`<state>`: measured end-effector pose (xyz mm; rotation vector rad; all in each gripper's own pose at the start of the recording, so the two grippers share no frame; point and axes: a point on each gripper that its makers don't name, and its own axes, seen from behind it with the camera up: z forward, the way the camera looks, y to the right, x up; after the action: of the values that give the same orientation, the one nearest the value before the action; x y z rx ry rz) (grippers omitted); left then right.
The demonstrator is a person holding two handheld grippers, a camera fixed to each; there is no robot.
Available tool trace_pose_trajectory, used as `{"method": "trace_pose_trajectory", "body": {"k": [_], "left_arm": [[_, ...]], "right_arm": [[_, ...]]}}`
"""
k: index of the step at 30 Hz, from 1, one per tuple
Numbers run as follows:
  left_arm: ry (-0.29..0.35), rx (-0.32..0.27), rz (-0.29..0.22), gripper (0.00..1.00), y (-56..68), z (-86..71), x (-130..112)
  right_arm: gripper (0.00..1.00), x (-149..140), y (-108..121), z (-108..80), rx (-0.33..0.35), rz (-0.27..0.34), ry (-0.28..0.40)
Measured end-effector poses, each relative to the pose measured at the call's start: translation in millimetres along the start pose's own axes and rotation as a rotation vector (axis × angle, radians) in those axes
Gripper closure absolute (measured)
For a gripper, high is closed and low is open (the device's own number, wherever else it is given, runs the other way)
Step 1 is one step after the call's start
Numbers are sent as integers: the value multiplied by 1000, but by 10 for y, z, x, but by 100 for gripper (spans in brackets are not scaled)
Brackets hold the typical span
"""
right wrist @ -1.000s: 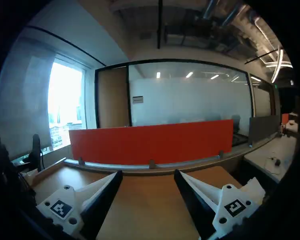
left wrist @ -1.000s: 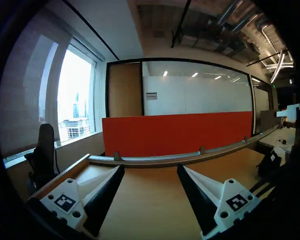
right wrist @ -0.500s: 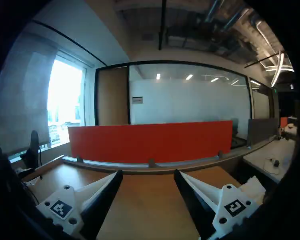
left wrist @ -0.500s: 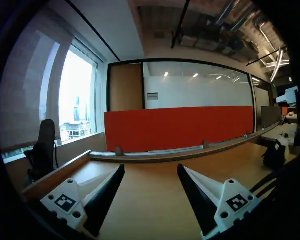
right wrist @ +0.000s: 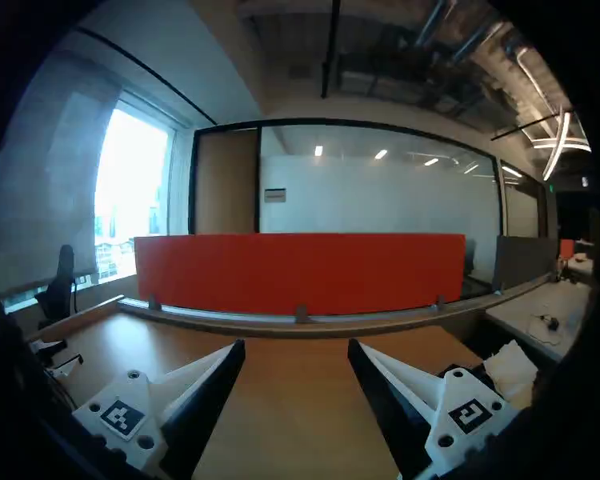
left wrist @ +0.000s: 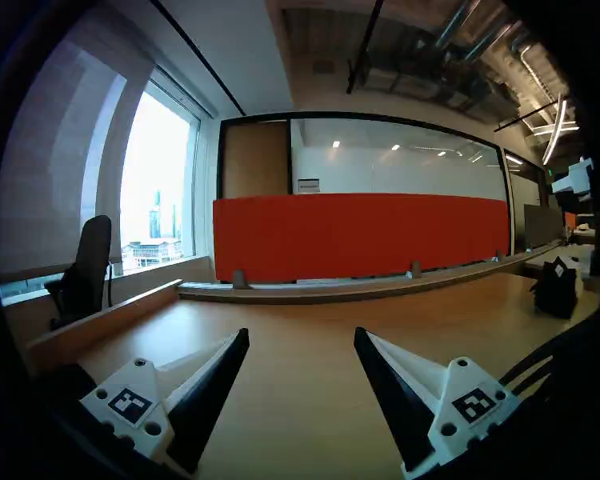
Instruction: Fold towel
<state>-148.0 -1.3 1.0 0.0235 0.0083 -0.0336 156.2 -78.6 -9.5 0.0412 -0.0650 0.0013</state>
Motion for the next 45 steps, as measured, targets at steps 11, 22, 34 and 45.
{"method": "trace_pose_trajectory", "body": {"k": [11,22,34,45], "left_arm": [[3,0,-15,3,-10,2,-280],[8,7,-24,3,-29,15,-297],[7,8,-23,2,-28,14,-311],[9,8,-23,2,-21,18,-339]], "right_arm": [[0,-219,-69,35,5,-8,-2],[0,-213,-78,19,6,-16,1],[1,-232,89,32,-23,-19,16],[0,-314,298,66,-40,-56,11]]}}
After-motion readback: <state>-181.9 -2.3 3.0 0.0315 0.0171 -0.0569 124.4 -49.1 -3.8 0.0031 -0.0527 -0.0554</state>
